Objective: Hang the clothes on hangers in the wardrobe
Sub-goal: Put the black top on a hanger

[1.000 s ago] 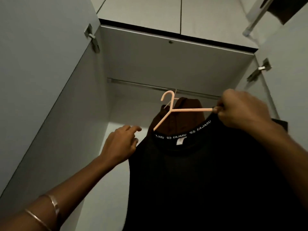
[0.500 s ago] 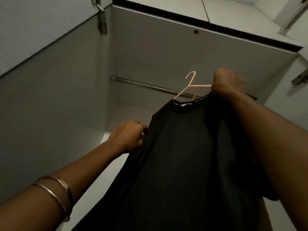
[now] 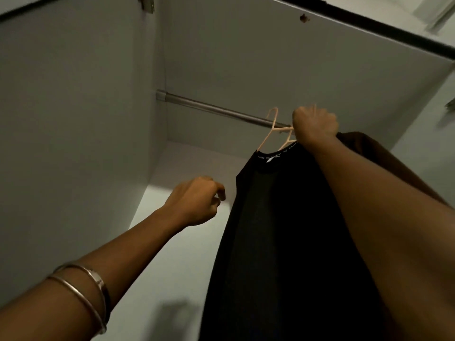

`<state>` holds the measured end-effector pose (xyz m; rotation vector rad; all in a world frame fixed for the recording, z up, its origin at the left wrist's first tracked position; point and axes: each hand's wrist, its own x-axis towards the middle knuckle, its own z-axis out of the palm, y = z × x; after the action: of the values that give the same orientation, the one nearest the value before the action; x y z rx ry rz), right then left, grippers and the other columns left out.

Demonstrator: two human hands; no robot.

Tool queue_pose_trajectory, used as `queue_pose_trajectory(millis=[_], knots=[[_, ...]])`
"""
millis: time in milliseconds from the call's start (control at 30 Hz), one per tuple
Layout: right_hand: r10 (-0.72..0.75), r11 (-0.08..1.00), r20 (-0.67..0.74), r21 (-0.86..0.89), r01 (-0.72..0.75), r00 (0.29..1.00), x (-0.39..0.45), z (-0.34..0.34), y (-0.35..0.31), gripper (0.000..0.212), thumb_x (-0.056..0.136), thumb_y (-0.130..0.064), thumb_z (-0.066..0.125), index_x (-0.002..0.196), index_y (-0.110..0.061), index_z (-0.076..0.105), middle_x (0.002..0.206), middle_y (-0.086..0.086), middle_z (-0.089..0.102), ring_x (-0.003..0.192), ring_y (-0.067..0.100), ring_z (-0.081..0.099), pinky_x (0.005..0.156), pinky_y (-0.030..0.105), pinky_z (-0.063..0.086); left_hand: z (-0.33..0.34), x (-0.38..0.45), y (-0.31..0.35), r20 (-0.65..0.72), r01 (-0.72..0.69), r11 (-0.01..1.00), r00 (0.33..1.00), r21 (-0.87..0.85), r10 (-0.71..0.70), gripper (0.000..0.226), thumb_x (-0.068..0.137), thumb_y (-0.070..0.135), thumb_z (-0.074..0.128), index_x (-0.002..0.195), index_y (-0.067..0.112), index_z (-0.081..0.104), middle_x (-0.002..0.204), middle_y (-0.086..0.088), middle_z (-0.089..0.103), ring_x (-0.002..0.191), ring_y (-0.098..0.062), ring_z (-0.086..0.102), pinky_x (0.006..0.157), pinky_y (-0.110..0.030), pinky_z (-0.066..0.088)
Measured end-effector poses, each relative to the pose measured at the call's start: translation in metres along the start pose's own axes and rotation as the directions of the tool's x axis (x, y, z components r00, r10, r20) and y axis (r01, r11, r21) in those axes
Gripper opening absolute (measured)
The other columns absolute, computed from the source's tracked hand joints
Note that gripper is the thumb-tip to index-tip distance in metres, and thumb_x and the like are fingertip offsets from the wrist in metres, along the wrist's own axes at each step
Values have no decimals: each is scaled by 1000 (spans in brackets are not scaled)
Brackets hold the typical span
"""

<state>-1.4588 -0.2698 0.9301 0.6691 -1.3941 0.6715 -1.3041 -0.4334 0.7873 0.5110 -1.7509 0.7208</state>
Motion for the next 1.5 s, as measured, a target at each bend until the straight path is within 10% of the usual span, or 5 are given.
queue_pose_trajectory(millis=[433,733,900,1300,1500], knots=[[-75,996,102,56,69,992,-1,-2,-11,28,92,7,49,119,6,54,111,25,54,104,42,55,76,42,44,-24,-17,16,17,-34,999,999,-43,35,20,90,22,54,103,31,67,92,9,53,94,-16,58,69,-25,41],[-122,975,59,196,108,991,-16,-18,10,4,88,5,56,89,1,55,102,30,58,102,45,56,70,41,40,-25,-22,40,17,1,988,1000,-156,1,17,89,21,57,99,28,70,104,2,66,92,-19,61,77,-34,53],[-54,949,101,314,20,993,-37,-31,40,48,85,2,62,130,0,44,131,26,47,121,41,46,99,45,43,-29,-23,73,4,-14,979,1000,-202,15,16,89,23,59,101,26,69,97,2,66,86,-19,61,77,-37,54],[139,622,133,759,-191,981,-218,-110,147,30,88,-6,63,117,-11,54,99,7,61,82,20,67,65,28,58,-33,-112,213,108,157,871,987,-466,-120,19,91,25,56,104,26,69,100,0,70,90,-20,65,83,-42,55],[393,341,434,750,-567,811,-348,-175,204,22,90,-8,60,111,-13,58,84,5,64,55,18,64,45,25,46,-42,-195,310,286,352,606,936,-714,-206,15,93,20,57,97,23,71,83,5,68,73,-5,65,67,-32,59]])
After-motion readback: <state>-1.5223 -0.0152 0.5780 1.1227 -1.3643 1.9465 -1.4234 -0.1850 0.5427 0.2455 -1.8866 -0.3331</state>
